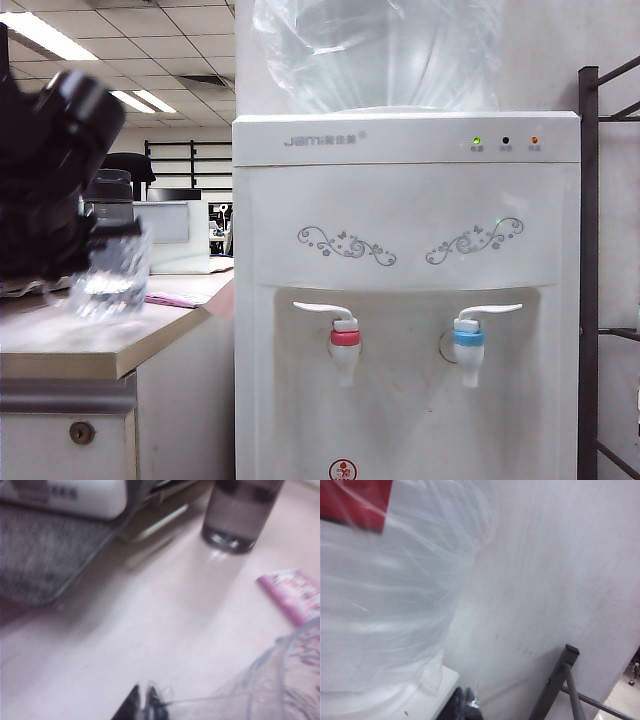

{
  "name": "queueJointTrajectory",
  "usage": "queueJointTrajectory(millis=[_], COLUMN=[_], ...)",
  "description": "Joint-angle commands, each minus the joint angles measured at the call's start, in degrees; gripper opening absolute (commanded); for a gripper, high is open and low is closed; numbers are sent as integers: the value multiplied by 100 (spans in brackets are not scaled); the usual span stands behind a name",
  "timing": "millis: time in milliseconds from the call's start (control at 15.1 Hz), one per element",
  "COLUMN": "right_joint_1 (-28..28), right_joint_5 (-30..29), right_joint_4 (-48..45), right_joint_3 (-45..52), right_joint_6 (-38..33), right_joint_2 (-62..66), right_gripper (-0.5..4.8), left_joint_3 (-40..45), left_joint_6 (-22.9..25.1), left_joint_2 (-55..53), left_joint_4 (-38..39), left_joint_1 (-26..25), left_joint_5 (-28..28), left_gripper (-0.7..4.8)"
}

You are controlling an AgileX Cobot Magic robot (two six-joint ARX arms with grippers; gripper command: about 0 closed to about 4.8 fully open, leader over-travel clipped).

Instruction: Pick up the plastic mug from the left desk, go to the cold water outlet of the water dispenser, press the vertical switch to get some water, then put the mug back on the desk.

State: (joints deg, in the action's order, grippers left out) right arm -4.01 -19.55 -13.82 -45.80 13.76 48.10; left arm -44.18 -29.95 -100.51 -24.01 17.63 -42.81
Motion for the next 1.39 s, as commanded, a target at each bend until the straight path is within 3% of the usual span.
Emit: queueJointTrajectory(millis=[66, 265, 597, 1127, 1193, 1392], right_joint_1=[4, 7, 7, 4, 7, 7], right_joint_5=[-13, -17, -33, -122, -122, -122], right_joint_4=[42, 57, 55, 55, 28, 31], right_joint_3=[-31, -31, -31, -31, -31, -31], right_joint_6=[-28, -28, -28, -26, -26, -26], right_joint_2=[-20, -20, -17, -17, -17, -17], right_gripper=[-1, -1, -1, -1, -1, -1], left_joint_3=[129, 177, 177, 177, 175, 175], left_joint_6=[-57, -55, -52, -52, -46, -44], left_joint_2=[-57, -70, -90, -90, -90, -90], left_joint_4=[-284, -310, -291, -291, -352, -444], left_joint_1=[-138, -282, -334, -334, -337, -337], left_joint_5=[11, -20, -892, -883, -603, -584], left_gripper=[-5, -5, -5, -5, -5, -6])
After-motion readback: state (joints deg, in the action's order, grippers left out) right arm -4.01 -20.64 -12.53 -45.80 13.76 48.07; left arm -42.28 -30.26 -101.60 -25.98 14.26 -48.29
